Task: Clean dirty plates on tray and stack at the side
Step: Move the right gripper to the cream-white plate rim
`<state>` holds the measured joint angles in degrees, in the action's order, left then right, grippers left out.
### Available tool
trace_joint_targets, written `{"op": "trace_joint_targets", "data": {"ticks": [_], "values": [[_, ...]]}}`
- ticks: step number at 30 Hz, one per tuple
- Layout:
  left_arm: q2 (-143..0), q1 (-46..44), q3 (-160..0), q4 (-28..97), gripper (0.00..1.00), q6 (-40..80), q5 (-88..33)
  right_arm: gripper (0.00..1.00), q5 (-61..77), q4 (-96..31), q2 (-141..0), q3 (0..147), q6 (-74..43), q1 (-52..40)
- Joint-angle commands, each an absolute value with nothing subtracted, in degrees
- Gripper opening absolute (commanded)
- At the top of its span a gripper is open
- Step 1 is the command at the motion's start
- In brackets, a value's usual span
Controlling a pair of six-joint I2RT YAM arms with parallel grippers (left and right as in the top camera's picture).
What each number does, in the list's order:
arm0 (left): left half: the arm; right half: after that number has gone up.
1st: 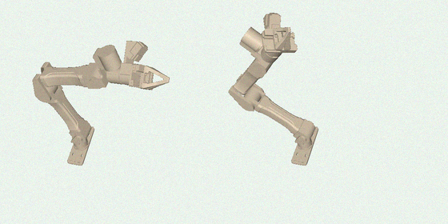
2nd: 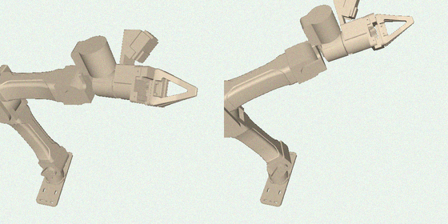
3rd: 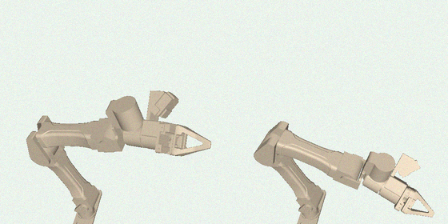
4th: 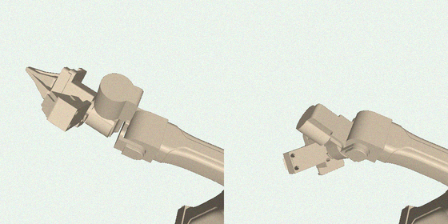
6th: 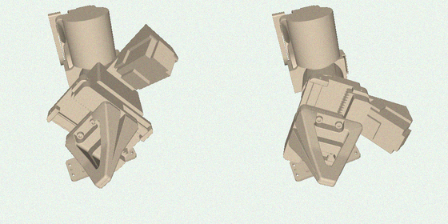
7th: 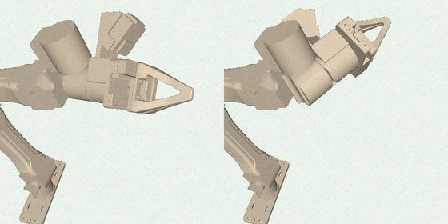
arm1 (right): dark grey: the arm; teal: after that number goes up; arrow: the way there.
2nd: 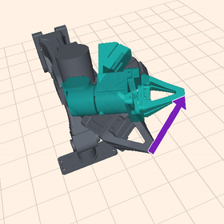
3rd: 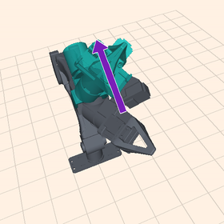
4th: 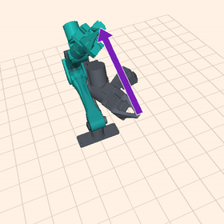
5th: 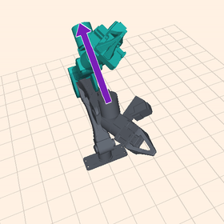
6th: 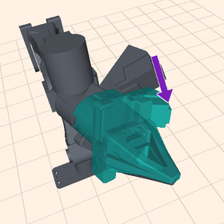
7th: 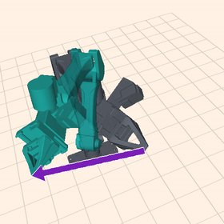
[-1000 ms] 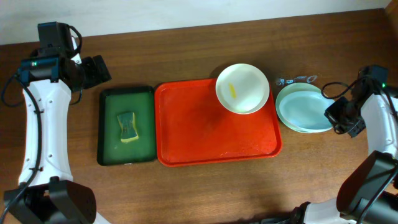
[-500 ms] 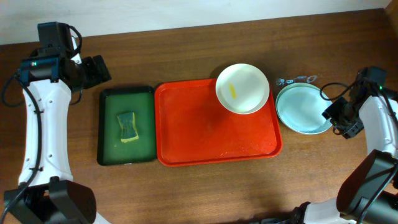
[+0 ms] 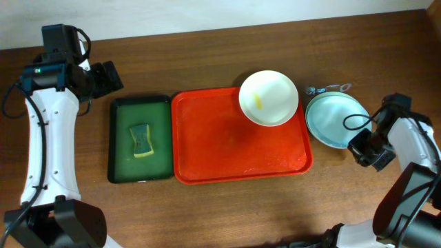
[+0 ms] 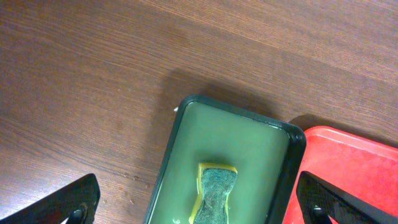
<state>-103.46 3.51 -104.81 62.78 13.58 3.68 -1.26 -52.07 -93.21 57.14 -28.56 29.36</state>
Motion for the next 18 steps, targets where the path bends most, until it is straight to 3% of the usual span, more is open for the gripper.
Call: {"op": "trace_joint_targets", "data": {"ticks": [1, 4, 9, 13, 18], "values": [[-103.07, 3.53, -105.25, 62.7, 0.99, 13.87, 3.88, 0.15, 0.82, -48.12, -92.4, 56.86, -29.36, 29.23], [-103.07, 3.53, -105.27, 62.7, 0.99, 13.87, 3.9, 0.26, 0.82, -48.01, -92.38, 57.8, -28.69, 29.23], [-103.07, 3.53, -105.27, 62.7, 0.99, 13.87, 3.9, 0.46, 0.89, -60.97, -92.33, 72.27, -23.59, 29.21], [-103.07, 3.53, -105.27, 62.7, 0.99, 13.87, 3.9, 0.51, 10.2, -67.66, -92.33, 83.33, -16.8, 24.88], [-103.07, 3.53, -105.27, 62.7, 0.99, 13.87, 3.88, 0.5, 12.67, -58.0, -92.4, 83.57, -15.14, 11.53]]}}
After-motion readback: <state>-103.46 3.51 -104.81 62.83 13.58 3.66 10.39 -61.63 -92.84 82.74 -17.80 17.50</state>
